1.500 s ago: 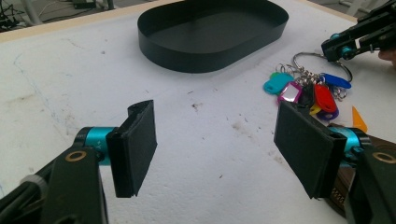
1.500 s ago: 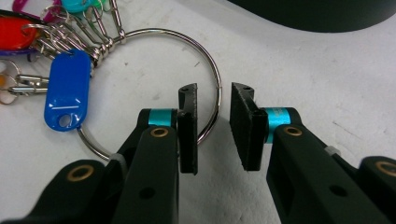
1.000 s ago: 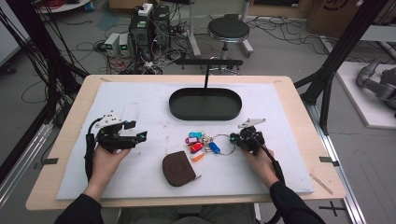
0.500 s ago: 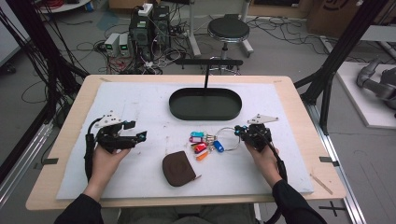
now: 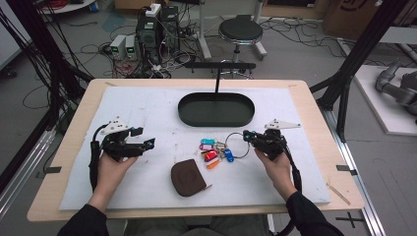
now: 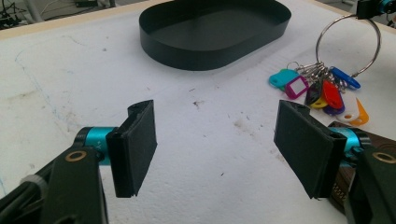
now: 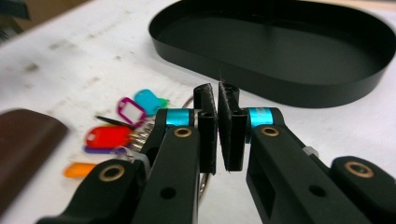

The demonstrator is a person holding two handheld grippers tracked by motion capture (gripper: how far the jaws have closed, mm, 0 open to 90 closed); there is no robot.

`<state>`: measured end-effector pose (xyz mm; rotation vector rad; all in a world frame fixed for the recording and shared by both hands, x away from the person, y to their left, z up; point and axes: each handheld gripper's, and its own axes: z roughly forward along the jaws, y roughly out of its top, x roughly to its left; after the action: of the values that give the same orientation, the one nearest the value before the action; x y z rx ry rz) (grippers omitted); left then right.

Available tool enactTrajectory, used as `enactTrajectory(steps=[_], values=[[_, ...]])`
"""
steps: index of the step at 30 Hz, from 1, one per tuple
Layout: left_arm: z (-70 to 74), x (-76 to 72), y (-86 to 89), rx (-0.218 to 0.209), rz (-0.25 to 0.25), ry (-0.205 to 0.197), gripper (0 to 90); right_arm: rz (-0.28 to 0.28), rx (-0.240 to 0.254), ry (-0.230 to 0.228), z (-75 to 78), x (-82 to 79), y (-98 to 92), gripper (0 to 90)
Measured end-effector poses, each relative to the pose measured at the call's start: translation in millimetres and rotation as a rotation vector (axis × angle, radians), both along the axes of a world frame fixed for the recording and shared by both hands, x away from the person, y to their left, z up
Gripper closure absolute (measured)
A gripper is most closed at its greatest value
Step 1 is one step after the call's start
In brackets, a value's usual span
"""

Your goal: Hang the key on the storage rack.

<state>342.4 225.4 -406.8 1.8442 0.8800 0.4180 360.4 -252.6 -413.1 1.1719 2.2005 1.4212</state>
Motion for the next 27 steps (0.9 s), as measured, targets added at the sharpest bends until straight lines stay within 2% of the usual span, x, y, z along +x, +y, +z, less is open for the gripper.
enactTrajectory(steps=[4, 9, 14, 19, 27], values=[[0.1, -0.1, -0.1, 0.000, 0.000, 0.000, 29.7, 0.005, 0.032, 0.051, -2.3, -0.1, 2.0, 86.7], [-0.1, -0.1, -0.2, -0.003, -0.002, 0.002, 29.7, 0.001, 0.023, 0.057, -1.8, -1.2, 4.2, 86.8], [-0.1, -0.1, -0.2, -0.003, -0.002, 0.002, 29.7, -0.005, 0.018, 0.086, -2.9, 0.6, 1.8, 86.7], [0.2, -0.2, 0.1, -0.003, -0.004, -0.001, 29.7, 0.008, 0.018, 0.097, -1.6, 0.9, 0.4, 87.2], [0.3, -0.2, 0.9, -0.010, -0.005, 0.001, 29.7, 0.061, -0.022, 0.030, 14.1, -1.1, 6.4, 87.6]])
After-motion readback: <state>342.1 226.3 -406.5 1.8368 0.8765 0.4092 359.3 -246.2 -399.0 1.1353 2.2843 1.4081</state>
